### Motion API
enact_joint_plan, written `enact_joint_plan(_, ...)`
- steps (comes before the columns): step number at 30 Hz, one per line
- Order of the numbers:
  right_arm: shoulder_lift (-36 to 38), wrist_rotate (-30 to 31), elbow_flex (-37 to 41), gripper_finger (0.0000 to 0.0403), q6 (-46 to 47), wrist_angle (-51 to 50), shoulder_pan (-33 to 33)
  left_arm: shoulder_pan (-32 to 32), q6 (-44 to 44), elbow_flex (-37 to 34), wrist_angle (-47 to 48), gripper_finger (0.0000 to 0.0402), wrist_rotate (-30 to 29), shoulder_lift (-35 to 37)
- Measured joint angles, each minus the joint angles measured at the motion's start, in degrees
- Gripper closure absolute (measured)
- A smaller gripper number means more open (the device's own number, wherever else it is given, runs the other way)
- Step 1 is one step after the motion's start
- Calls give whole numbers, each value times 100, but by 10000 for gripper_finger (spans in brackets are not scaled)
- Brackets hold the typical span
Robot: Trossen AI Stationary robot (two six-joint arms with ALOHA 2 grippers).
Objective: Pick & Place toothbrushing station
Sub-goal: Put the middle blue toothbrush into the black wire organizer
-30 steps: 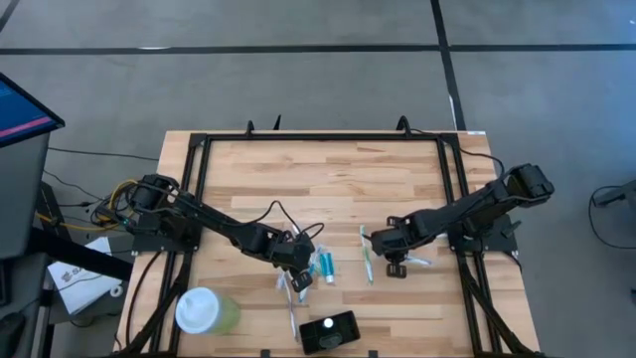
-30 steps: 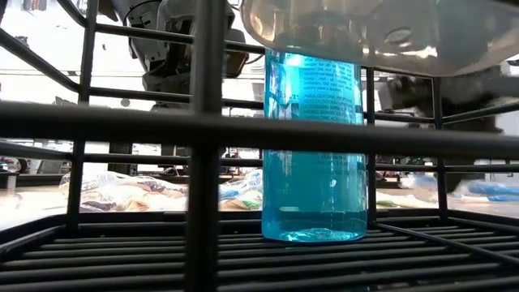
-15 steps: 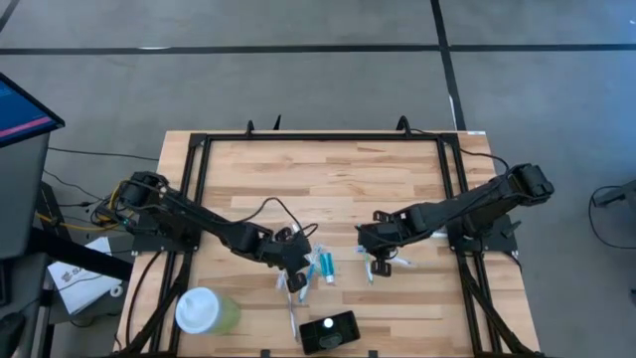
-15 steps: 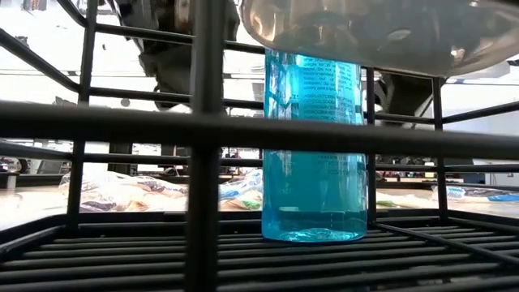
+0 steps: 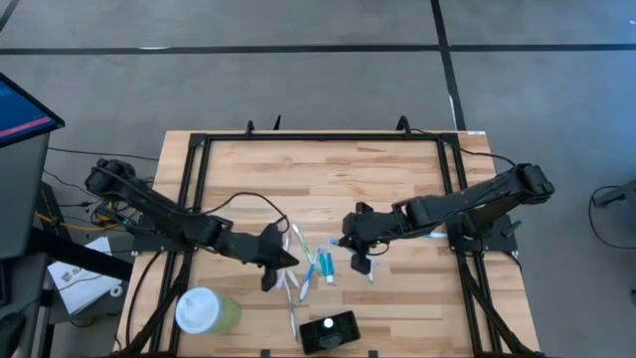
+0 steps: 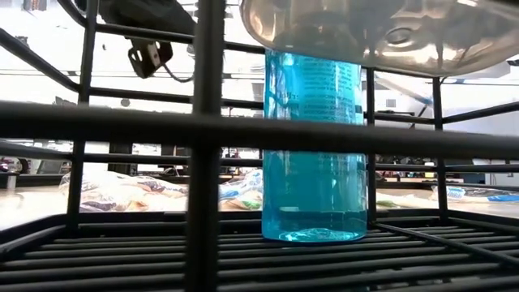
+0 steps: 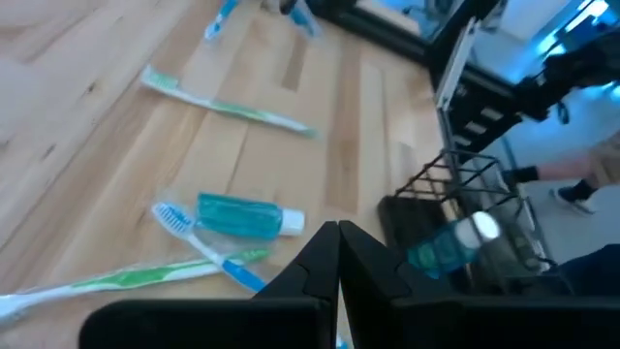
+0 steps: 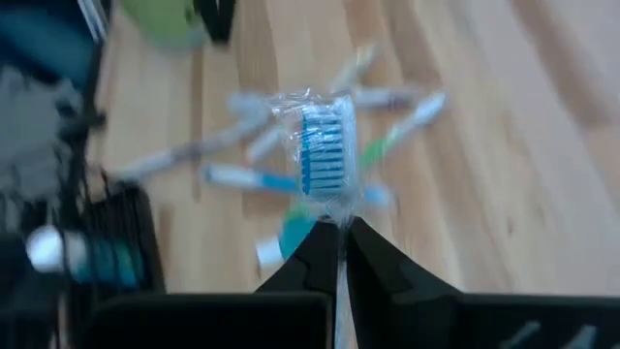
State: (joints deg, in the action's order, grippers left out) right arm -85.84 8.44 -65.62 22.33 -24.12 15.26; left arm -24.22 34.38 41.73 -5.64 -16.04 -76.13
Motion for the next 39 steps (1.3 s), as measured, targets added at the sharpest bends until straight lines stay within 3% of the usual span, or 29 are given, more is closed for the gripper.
enact_joint_plan(11, 2, 525, -199, 403, 179, 1196, 504, -569, -549, -145, -1136, 399, -278, -42)
enact_joint_plan(20, 4, 1186, -201, 403, 168, 2143, 1304, -814, -518, -142, -1736, 399, -600, -161)
enact_joint_plan(23, 4, 1512, -201, 403, 89, 2232, 1622, -883, -63, -138, -1822, 399, -592, -163)
enact_joint_plan(28, 98, 2058, -138, 399, -208, 2448, 2104, -1084, 198, -135, -1852, 398, -462, -163)
enact_joint_plan(33, 197, 2444, 168, 400, -659, 3493, 2410, -1119, 218, -135, -1849, 398, -398, -163)
enact_joint_plan(39, 199, 2470, 632, 398, -1176, 4985, 2534, -1096, -245, -135, -1846, 398, 253, -163)
